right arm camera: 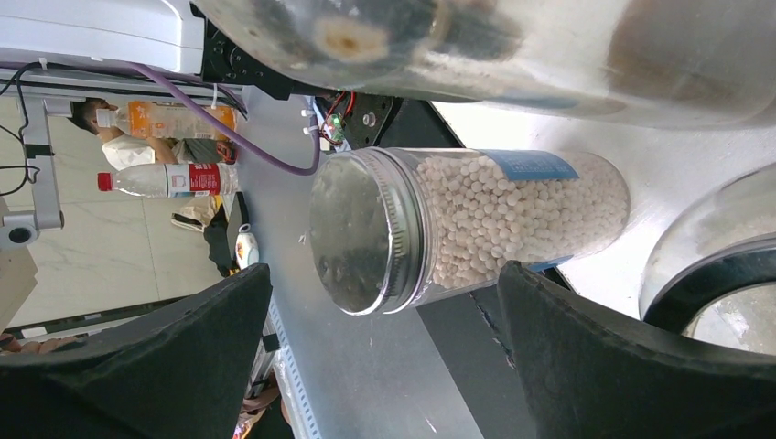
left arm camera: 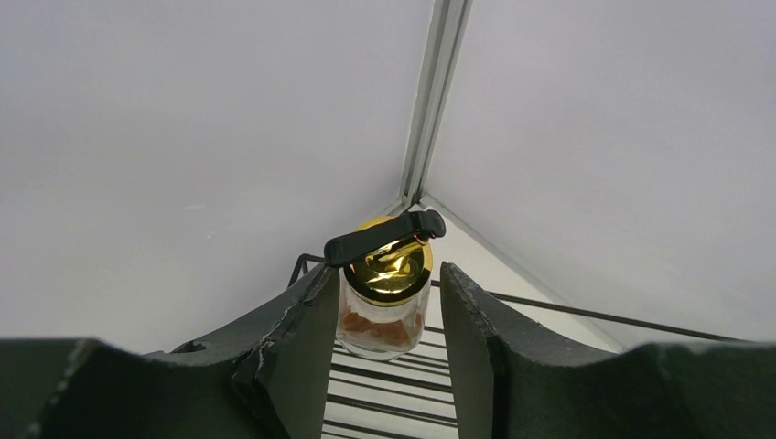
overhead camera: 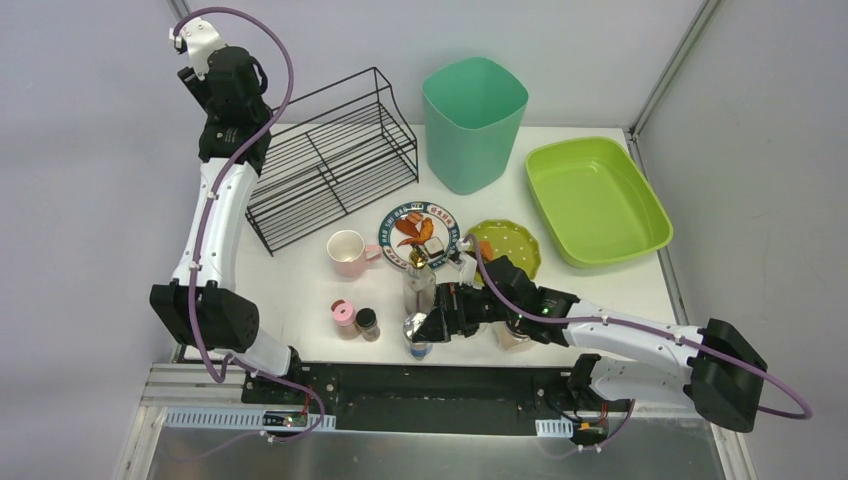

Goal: Clear the kitchen counter

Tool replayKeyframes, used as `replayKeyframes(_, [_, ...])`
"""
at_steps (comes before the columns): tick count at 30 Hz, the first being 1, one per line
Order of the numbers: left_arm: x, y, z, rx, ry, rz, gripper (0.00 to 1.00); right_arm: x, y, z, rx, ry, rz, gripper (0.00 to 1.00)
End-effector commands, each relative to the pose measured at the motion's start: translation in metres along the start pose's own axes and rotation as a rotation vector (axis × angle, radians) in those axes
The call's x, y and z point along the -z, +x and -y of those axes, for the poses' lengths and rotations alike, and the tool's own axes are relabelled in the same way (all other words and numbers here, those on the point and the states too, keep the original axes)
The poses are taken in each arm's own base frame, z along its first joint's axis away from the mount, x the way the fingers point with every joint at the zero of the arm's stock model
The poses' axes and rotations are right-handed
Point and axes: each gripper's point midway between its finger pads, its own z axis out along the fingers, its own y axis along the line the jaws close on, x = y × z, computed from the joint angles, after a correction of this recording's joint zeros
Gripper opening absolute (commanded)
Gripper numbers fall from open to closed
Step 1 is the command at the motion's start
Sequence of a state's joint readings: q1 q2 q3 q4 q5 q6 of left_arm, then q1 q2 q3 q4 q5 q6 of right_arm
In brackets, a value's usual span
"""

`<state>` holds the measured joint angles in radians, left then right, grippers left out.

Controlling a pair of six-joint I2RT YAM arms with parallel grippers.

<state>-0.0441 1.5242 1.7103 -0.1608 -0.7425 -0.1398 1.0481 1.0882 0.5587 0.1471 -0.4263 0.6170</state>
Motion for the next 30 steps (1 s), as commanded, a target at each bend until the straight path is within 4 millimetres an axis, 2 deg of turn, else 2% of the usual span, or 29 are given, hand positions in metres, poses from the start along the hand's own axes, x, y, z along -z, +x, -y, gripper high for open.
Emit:
replayKeyframes(1, [-0.003, -0.02, 0.001, 0.027, -0.015, 0.042, 0.46, -0.003, -0.006, -0.008, 0.023, -0.032, 0.028, 0.99])
replayKeyframes(11, [-0.003, -0.011, 0.003, 0.024, 0.0, 0.026, 0.48, -0.005, -0.006, -0.006, 0.023, -0.029, 0.021, 0.99])
replayKeyframes(17, [-0.005, -0.013, 0.003, 0.002, -0.006, 0.028, 0.47, -0.006, -0.007, -0.008, 0.023, -0.033, 0.019, 0.99])
replayKeyframes(30, [-0.014, -0.016, 0.011, 0.003, -0.009, 0.027, 0.16, -0.008, -0.005, -0.005, 0.021, -0.029, 0.016, 0.99])
